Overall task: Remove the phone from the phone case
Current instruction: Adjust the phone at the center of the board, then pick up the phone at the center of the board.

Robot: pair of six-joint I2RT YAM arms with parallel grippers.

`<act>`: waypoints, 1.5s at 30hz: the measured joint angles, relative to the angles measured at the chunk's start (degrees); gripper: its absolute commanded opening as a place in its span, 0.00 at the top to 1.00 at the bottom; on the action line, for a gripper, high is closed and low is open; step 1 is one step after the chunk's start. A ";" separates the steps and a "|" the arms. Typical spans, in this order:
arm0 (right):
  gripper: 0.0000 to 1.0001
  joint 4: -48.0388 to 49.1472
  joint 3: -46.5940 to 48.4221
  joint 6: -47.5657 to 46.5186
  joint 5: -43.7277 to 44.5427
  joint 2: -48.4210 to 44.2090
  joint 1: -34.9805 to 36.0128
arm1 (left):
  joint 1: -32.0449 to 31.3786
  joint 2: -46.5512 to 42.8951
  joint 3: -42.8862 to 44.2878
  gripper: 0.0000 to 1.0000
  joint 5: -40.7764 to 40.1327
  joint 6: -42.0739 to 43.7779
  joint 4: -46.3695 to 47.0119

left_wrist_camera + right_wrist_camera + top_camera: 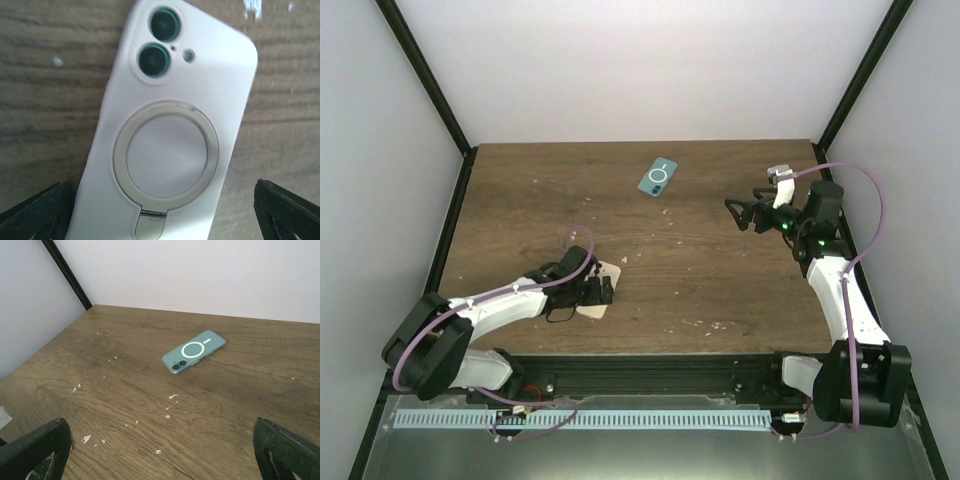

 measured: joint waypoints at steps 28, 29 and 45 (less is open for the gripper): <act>0.00 2.62 -3.76 2.05 -3.02 1.88 -5.55 | -2.25 25.33 29.20 0.05 -8.22 14.05 -25.46; 0.00 2.78 -4.28 2.60 -3.34 1.90 -6.64 | -2.19 25.64 29.55 0.05 -7.69 14.43 -25.42; 0.00 3.56 -4.22 5.42 -7.30 4.17 -8.68 | -1.73 28.61 33.33 0.11 -5.18 19.41 -29.97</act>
